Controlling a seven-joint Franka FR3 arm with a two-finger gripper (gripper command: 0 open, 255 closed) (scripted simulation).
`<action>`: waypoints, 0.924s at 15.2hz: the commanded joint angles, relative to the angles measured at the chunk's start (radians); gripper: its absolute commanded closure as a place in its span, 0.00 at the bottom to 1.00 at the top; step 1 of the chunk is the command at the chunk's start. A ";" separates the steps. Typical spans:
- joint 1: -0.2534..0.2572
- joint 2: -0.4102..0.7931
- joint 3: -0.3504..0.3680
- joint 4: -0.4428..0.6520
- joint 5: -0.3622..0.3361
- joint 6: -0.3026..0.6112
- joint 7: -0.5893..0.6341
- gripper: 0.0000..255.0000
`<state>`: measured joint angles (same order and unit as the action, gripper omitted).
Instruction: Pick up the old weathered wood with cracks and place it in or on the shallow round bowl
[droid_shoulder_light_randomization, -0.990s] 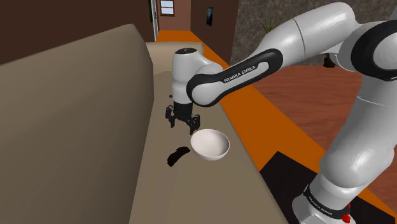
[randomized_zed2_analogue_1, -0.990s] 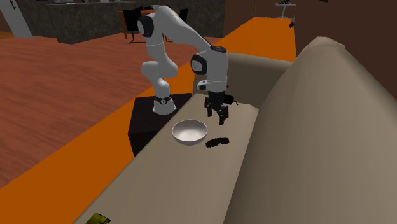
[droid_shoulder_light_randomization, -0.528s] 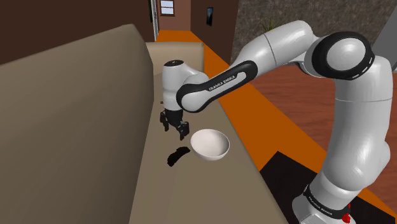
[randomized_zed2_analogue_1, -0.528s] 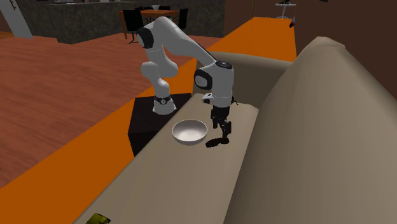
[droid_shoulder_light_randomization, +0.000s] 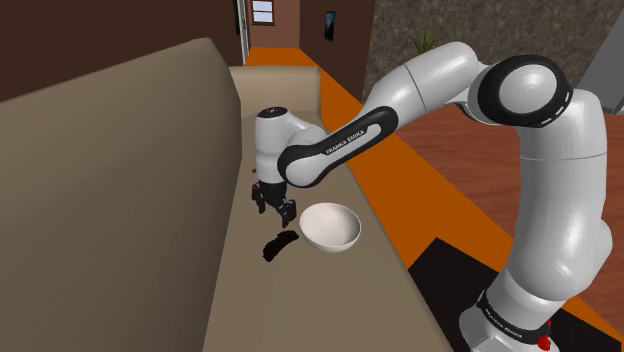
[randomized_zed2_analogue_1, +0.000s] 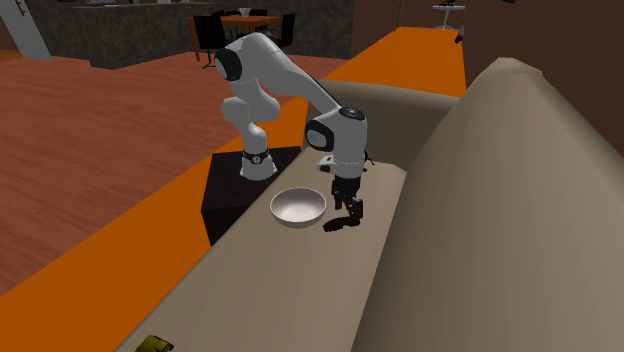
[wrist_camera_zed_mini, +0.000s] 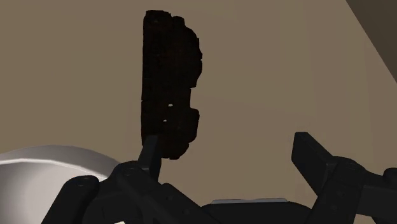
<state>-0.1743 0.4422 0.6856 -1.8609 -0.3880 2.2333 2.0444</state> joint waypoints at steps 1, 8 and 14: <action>0.000 0.001 -0.001 0.000 -0.001 0.001 0.000 0.00; 0.000 0.001 -0.001 0.000 -0.001 0.001 0.000 1.00; 0.000 0.001 -0.001 0.000 -0.001 0.001 0.000 1.00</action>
<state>-0.1740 0.4432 0.6850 -1.8612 -0.3890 2.2347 2.0447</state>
